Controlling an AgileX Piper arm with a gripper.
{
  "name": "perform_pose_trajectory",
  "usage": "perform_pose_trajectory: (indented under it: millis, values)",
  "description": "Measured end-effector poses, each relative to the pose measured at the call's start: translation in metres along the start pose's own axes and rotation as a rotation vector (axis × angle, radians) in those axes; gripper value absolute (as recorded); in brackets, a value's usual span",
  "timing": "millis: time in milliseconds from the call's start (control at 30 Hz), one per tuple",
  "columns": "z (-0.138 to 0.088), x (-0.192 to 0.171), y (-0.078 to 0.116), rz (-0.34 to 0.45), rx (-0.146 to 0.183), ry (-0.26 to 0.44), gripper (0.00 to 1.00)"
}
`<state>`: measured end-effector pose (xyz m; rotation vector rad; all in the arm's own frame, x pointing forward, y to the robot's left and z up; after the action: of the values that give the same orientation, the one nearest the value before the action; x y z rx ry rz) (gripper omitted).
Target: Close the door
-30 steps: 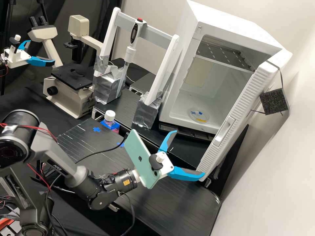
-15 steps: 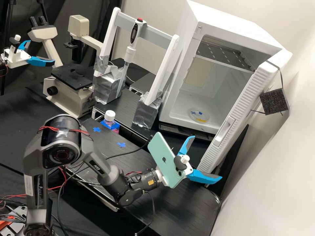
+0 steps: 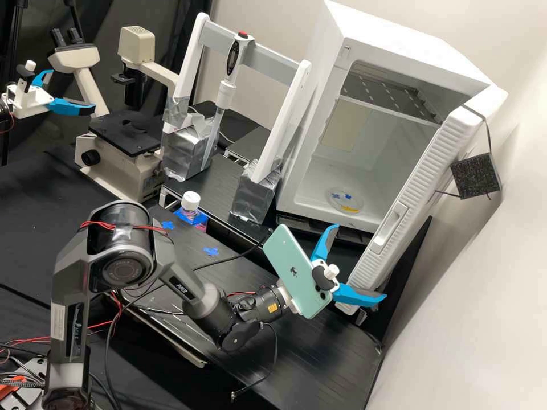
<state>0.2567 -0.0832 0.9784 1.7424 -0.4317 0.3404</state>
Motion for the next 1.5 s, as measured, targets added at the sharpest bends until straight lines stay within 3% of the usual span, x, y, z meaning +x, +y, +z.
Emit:
perform_pose_trajectory:
  millis: [200, 500, 633, 733, 1000, 1300, 1500]
  values:
    - [-0.003, -0.001, -0.001, -0.018, 0.055, 0.002, 1.00]
    - [-0.035, -0.023, -0.017, -0.153, -0.004, 0.073, 1.00]
    - [-0.056, -0.030, -0.025, -0.198, -0.023, 0.172, 1.00]
    - [-0.071, -0.032, -0.032, -0.222, -0.019, 0.245, 1.00]
    - [-0.085, -0.017, -0.058, -0.317, 0.007, 0.329, 1.00]
    - [-0.090, 0.004, -0.082, -0.398, 0.022, 0.379, 1.00]
    - [-0.092, 0.005, -0.083, -0.404, 0.019, 0.387, 1.00]
